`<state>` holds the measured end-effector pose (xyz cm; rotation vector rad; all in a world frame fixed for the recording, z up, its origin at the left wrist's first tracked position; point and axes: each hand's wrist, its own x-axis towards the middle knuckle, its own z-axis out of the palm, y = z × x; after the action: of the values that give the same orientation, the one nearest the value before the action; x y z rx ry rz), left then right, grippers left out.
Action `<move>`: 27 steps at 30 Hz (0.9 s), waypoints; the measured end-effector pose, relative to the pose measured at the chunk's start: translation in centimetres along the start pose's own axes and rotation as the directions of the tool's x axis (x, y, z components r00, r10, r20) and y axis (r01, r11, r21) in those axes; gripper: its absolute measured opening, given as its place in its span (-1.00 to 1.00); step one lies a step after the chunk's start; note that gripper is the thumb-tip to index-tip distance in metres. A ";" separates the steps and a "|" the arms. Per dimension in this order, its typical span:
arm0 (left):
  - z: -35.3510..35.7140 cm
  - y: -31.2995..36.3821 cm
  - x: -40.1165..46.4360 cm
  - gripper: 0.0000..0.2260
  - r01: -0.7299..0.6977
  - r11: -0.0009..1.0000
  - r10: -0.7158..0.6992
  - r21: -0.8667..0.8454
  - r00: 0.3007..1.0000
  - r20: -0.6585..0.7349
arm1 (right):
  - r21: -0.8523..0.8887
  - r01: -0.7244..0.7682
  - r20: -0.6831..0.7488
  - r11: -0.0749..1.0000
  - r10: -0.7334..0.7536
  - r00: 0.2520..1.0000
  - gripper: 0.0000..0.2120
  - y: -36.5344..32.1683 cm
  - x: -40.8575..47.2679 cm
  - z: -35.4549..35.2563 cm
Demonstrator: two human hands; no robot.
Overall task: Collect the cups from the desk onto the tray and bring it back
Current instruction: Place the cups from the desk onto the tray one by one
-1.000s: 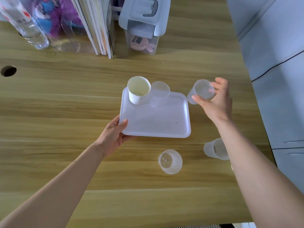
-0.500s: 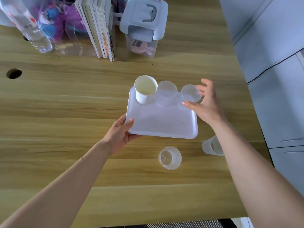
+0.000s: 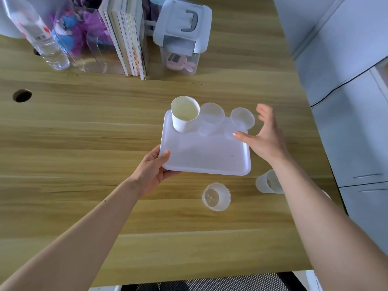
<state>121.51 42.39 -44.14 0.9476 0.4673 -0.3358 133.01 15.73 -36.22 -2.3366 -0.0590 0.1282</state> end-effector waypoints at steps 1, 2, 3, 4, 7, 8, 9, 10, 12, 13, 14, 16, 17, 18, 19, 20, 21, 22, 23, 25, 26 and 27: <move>-0.1 0.0 -0.1 -0.74 0.000 1.000 0.000 -0.002 1.000 0.001 | -0.003 0.005 -0.011 1.000 -0.005 1.000 -0.12 0.0 -0.5 -0.1; -0.2 0.0 -0.2 -0.74 0.000 1.000 0.000 -0.004 1.000 0.000 | -0.008 0.011 -0.020 1.000 -0.011 1.000 -0.14 -0.1 -1.1 -0.3; -0.3 0.1 -0.2 -0.74 -0.002 1.000 0.002 -0.009 1.000 -0.002 | -0.010 0.016 -0.029 1.000 -0.016 0.999 -0.17 -0.2 -1.8 -0.3; -0.4 0.1 -0.2 -0.74 -0.006 1.000 0.006 -0.009 1.000 -0.011 | -0.013 0.025 -0.038 1.000 -0.026 0.999 -0.20 -0.3 -2.5 -0.2; -0.7 0.1 -0.1 -0.73 -0.013 1.000 0.013 -0.012 1.000 -0.018 | -0.025 0.070 -0.070 0.997 -0.071 0.995 -0.26 -0.4 -5.1 0.6; -0.9 0.1 0.1 -0.74 -0.017 1.000 0.016 -0.009 1.000 -0.026 | -0.023 0.074 -0.066 0.997 -0.075 0.995 -0.27 -0.3 -5.7 0.9; -0.9 0.1 0.1 -0.74 -0.016 1.000 0.016 -0.009 1.000 -0.025 | -0.020 0.065 -0.055 0.998 -0.066 0.996 -0.29 -0.3 -6.8 1.1; -1.0 0.1 0.0 -0.75 -0.016 1.000 0.016 -0.007 1.000 -0.020 | -0.018 0.051 -0.038 0.999 -0.051 0.998 -0.30 -0.3 -7.8 1.4; -1.0 0.0 0.0 -0.77 -0.024 1.000 0.024 -0.002 1.000 -0.012 | -0.014 0.026 0.020 1.000 -0.026 0.999 -0.29 -0.1 -9.4 2.0; -1.0 -0.2 -0.2 -0.78 -0.024 1.000 0.024 -0.002 1.000 -0.007 | -0.013 0.008 0.058 1.000 -0.008 0.998 -0.28 0.0 -10.5 2.3; -0.9 -0.3 -0.2 -0.78 -0.023 1.000 0.023 -0.008 1.000 -0.010 | -0.014 -0.005 0.101 1.000 0.006 0.995 -0.26 0.1 -11.2 2.6; -1.0 -0.7 -0.4 -0.78 -0.022 1.000 0.022 -0.015 1.000 -0.010 | -0.030 -0.035 0.181 0.999 0.040 0.983 -0.20 0.4 -12.6 3.3; -1.1 -0.9 -0.5 -0.78 -0.022 1.000 0.022 -0.017 1.000 -0.009 | -0.044 -0.047 0.211 0.998 0.055 0.976 -0.17 0.5 -13.2 3.7; -1.1 -1.0 -0.6 -0.77 -0.021 1.000 0.021 -0.021 1.000 -0.007 | -0.056 -0.055 0.238 0.997 0.067 0.969 -0.13 0.7 -13.7 4.1; -1.2 -1.2 -0.7 -0.77 -0.022 0.999 0.022 -0.026 1.000 -0.006 | -0.070 -0.065 0.262 0.995 0.081 0.962 -0.09 0.9 -14.1 4.5; -1.3 -1.4 -0.8 -0.77 -0.023 0.999 0.023 -0.029 1.000 -0.007 | -0.080 -0.075 0.281 0.994 0.095 0.955 -0.06 1.1 -14.5 4.8; -1.3 -1.6 -0.9 -0.78 -0.026 0.999 0.026 -0.032 1.000 -0.008 | -0.086 -0.087 0.292 0.992 0.109 0.950 -0.03 1.3 -14.7 5.2; -1.4 -1.7 -0.9 -0.78 -0.027 0.999 0.027 -0.034 1.000 -0.012 | -0.096 -0.091 0.292 0.991 0.116 0.949 -0.03 1.5 -14.9 5.5; -1.5 -1.8 -1.0 -0.78 -0.028 0.999 0.027 -0.039 1.000 -0.014 | -0.109 -0.095 0.285 0.990 0.122 0.951 -0.04 1.6 -15.0 5.7; -1.6 -1.8 -1.1 -0.77 -0.027 0.999 0.026 -0.047 1.000 -0.010 | -0.122 -0.093 0.269 0.988 0.123 0.955 -0.08 1.7 -15.2 5.9; -1.6 -1.8 -1.2 -0.77 -0.026 0.998 0.026 -0.050 1.000 -0.006 | -0.118 -0.094 0.262 0.988 0.123 0.957 -0.11 1.7 -15.2 6.0; -1.7 -1.8 -1.3 -0.76 -0.026 0.998 0.026 -0.050 1.000 -0.002 | -0.112 -0.098 0.255 0.989 0.124 0.959 -0.13 1.7 -15.2 6.1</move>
<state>119.18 42.90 -45.55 0.9043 0.4628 -0.2988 117.27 17.63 -40.50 -2.4080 -0.0662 0.5003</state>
